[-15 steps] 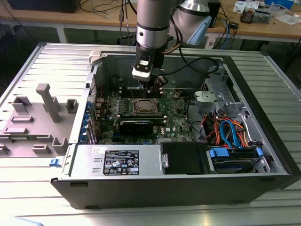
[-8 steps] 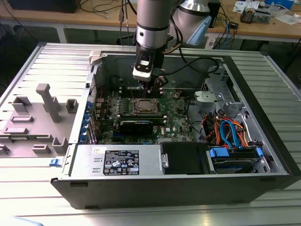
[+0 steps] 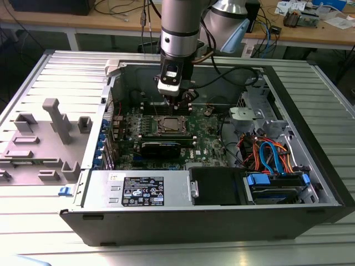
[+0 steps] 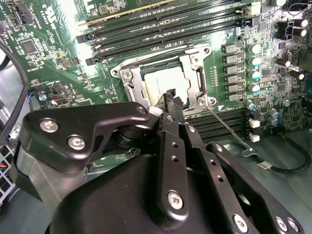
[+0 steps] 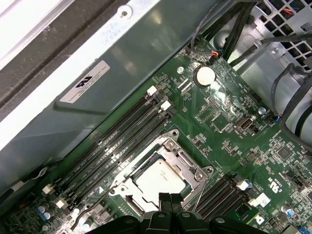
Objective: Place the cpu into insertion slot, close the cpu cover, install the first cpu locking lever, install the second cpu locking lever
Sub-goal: 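Install the first cpu locking lever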
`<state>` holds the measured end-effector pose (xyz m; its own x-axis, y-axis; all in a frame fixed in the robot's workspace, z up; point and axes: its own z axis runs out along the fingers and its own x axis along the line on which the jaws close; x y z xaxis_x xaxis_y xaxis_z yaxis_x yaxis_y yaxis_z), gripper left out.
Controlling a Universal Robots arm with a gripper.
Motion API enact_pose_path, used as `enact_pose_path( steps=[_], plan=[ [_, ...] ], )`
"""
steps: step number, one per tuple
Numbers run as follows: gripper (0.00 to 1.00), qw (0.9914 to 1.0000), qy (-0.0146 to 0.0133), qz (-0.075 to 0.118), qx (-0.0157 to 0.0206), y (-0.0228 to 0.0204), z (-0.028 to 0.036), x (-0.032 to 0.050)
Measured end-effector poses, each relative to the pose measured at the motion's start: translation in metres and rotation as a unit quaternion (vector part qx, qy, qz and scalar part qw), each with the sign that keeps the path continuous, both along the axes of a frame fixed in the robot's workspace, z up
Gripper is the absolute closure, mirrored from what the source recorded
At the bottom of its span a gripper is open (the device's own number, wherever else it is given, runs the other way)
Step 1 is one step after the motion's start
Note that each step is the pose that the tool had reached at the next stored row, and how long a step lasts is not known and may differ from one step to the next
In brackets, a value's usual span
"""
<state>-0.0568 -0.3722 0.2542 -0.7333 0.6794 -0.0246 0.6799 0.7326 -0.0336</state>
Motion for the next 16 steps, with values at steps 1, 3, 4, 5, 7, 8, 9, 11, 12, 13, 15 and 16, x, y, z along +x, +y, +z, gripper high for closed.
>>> enact_pose_path(
  steps=[1, 3, 4, 5, 7, 8, 9, 11, 12, 13, 15, 16],
  plan=[
    [0.89, 1.0, 0.0, 0.002, 0.0, 0.0, 0.0, 0.0],
    [0.89, 0.99999, 0.0, 0.004, 0.0, 0.0, 0.0, 0.0],
    [0.89, 0.99998, 0.0, 0.006, 0.0, 0.0, 0.0, 0.0],
    [0.89, 0.99997, 0.0, 0.008, 0.0, 0.0, 0.0, 0.0],
    [0.89, 0.99995, 0.0, 0.01, 0.0, 0.0, 0.0, 0.0],
    [0.89, 0.99994, 0.0, 0.011, 0.0, 0.0, 0.0, 0.0],
    [0.89, 0.99993, 0.0, 0.012, 0.0, 0.0, 0.0, 0.0],
    [0.89, 0.99987, 0.0, 0.016, 0.0, 0.0, 0.0, 0.0],
    [0.89, 0.99985, 0.0, 0.017, 0.0, 0.0, 0.0, 0.0],
    [0.89, 0.99984, 0.0, 0.018, 0.0, 0.0, 0.0, 0.0],
    [0.89, 0.99977, 0.0, 0.022, 0.0, 0.0, 0.0, 0.0],
    [0.89, 0.99974, 0.0, 0.023, 0.0, 0.0, 0.0, 0.0]
  ],
)
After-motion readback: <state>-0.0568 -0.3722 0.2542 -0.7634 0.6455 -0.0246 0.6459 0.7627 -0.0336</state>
